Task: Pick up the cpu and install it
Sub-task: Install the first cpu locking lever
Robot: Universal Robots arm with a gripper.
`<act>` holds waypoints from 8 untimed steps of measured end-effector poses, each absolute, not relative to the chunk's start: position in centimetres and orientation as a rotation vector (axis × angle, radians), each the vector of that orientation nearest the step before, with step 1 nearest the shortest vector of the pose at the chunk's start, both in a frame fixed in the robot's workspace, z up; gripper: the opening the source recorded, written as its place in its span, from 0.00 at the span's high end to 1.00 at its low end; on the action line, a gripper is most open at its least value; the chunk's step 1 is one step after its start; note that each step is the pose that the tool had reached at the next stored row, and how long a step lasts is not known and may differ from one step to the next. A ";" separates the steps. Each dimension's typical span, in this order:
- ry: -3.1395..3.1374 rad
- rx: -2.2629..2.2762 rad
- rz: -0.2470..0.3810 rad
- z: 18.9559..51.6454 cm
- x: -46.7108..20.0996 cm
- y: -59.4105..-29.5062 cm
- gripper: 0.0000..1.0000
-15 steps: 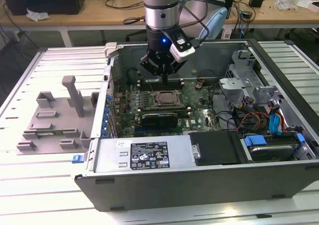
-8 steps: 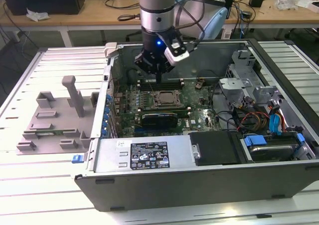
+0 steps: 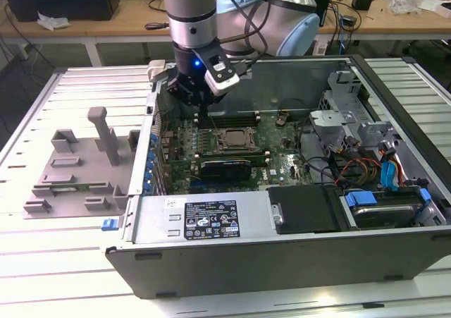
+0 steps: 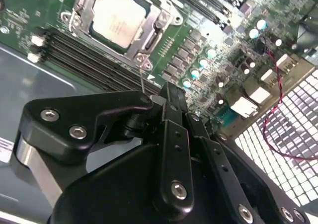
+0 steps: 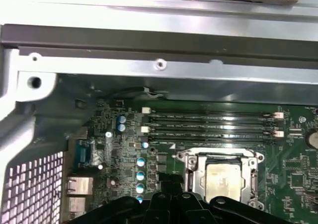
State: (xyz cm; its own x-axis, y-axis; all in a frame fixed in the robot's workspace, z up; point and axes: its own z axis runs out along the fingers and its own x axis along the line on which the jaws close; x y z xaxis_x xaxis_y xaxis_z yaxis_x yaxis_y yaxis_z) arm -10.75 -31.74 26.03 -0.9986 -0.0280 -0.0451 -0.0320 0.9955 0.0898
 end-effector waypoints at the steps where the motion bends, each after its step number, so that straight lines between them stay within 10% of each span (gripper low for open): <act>1: 3.094 -0.047 0.146 26.0 -10.7 -31.7 0.89; 8: 3.090 -0.046 0.200 25.9 -11.5 -31.7 0.89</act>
State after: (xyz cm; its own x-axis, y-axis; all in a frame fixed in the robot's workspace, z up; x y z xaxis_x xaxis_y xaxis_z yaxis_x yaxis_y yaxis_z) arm -11.49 -31.73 25.86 -0.9986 -0.0267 -0.0463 -0.0325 0.9912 0.1282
